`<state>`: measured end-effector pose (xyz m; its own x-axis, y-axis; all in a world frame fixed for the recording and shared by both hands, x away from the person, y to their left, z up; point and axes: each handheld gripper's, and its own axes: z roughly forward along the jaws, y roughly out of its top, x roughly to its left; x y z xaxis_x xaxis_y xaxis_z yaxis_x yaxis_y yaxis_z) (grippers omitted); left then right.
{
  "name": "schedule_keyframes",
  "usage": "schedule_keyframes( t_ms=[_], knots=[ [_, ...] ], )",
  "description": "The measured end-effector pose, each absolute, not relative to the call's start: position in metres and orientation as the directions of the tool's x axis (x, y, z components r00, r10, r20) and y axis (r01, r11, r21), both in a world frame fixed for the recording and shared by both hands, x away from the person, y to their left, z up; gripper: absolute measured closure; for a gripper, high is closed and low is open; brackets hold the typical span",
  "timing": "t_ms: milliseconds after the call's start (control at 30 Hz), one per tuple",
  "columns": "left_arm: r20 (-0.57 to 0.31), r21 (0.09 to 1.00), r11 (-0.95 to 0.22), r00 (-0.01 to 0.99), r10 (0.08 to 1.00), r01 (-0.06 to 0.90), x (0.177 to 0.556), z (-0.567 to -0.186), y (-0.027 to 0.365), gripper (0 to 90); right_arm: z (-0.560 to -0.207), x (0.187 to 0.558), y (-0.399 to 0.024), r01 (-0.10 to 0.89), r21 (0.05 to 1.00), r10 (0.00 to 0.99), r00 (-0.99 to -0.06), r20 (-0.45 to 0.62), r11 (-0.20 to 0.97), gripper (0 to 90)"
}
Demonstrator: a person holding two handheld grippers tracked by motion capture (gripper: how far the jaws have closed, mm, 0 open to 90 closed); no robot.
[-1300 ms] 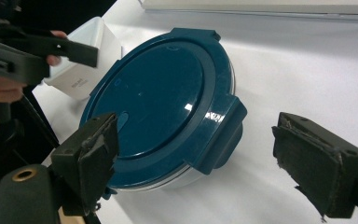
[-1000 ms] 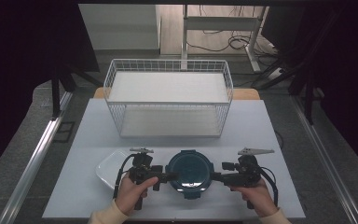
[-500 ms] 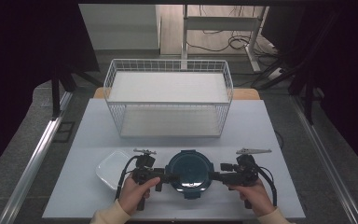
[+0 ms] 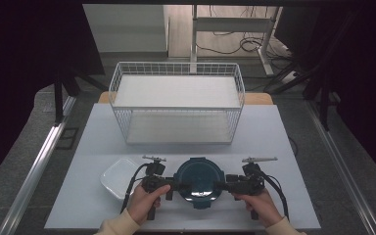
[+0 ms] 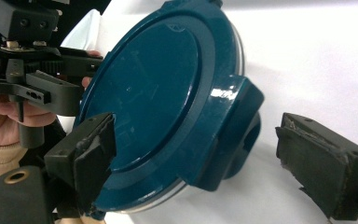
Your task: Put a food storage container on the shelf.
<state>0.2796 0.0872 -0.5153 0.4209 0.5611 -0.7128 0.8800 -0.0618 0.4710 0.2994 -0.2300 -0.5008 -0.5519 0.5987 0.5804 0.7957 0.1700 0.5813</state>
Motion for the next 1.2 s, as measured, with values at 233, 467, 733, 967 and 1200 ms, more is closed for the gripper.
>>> schedule_keyframes(
  t_ms=[233, 467, 733, 967, 1200],
  knots=[
    [-0.714, 0.463, -0.069, 0.418, 0.561, 0.884, 0.279, -0.516, 0.086, 15.1, -0.507, 0.302, -0.223, 0.83, 0.538, 0.565, -0.519, 0.642, 0.151, 16.2],
    [-0.717, 0.446, -0.074, 0.406, 0.567, 0.892, 0.278, -0.519, 0.082, 15.7, -0.508, 0.303, -0.224, 0.84, 0.523, 0.58, -0.501, 0.642, 0.145, 23.3],
    [-0.753, 0.404, -0.042, 0.358, 0.553, 0.914, 0.28, -0.525, 0.082, 14.5, -0.51, 0.306, -0.229, 0.86, 0.496, 0.566, -0.469, 0.678, 0.119, 29.3],
    [-0.718, 0.432, -0.04, 0.371, 0.589, 0.901, 0.276, -0.517, 0.084, 20.6, -0.508, 0.306, -0.232, 0.877, 0.475, 0.554, -0.43, 0.713, 0.07, 37.0],
    [-0.728, 0.426, -0.014, 0.352, 0.588, 0.904, 0.273, -0.517, 0.086, 22.7, -0.503, 0.3, -0.232, 0.869, 0.492, 0.545, -0.435, 0.717, 0.047, 42.3]
  ],
)
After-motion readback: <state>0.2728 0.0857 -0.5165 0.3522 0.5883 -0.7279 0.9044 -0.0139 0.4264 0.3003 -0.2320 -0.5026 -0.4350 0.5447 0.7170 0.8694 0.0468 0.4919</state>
